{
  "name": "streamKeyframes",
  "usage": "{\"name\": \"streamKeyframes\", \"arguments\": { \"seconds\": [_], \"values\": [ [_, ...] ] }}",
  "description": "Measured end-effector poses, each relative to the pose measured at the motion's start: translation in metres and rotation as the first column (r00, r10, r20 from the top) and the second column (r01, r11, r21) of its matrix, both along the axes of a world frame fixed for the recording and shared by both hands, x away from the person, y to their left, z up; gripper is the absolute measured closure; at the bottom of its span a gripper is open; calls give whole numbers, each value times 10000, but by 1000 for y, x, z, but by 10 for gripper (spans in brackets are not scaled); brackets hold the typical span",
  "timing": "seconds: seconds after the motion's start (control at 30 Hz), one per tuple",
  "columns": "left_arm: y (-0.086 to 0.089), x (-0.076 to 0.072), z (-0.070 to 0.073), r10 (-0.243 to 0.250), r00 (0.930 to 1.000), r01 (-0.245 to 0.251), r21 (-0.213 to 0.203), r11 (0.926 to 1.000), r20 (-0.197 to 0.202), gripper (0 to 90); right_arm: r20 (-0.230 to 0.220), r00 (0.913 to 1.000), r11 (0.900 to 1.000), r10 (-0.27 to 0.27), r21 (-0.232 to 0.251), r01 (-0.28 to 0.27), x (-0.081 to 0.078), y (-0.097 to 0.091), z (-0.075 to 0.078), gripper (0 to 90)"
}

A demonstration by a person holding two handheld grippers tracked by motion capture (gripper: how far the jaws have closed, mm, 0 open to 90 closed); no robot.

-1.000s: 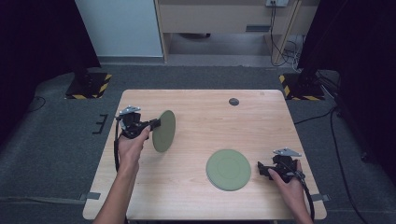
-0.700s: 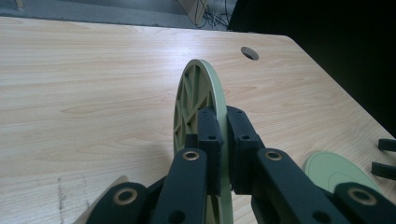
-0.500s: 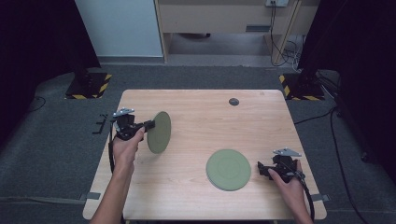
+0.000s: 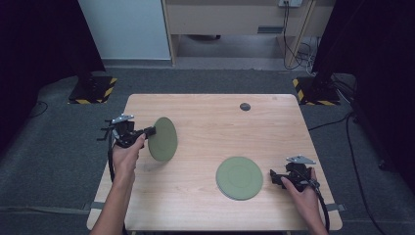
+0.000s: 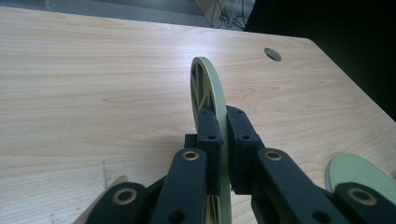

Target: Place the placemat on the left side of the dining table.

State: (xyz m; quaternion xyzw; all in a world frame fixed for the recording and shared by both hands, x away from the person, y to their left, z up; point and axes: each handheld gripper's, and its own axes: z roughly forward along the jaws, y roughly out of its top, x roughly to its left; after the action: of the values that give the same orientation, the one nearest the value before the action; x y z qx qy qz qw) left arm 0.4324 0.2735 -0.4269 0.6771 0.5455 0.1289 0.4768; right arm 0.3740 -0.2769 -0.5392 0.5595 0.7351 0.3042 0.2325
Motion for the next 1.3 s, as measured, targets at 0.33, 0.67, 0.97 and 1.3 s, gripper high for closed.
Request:
{"name": "streamKeyframes", "arguments": {
  "seconds": [0.33, 0.67, 0.97, 1.3],
  "values": [
    [12, 3, -5, 248, 9995, -243, 274, 9993, -185, 853, 6, 10000, 10000, 4, -8, -4, 0, 0, 0, 9],
    [29, 9, -15, 385, 9985, -374, 308, 9988, -389, 853, 1, 10000, 10000, -12, -22, 12, 0, 2, 0, 9],
    [50, 12, -23, 603, 9964, -592, 200, 9980, -600, 853, 15, 10000, 10000, -28, -21, 28, 0, 3, 0, 9],
    [64, 16, -39, 721, 9940, -694, 361, 9969, -825, 852, 15, 10000, 10000, -39, -11, 39, 0, 3, 0, 8]
  ]
}}
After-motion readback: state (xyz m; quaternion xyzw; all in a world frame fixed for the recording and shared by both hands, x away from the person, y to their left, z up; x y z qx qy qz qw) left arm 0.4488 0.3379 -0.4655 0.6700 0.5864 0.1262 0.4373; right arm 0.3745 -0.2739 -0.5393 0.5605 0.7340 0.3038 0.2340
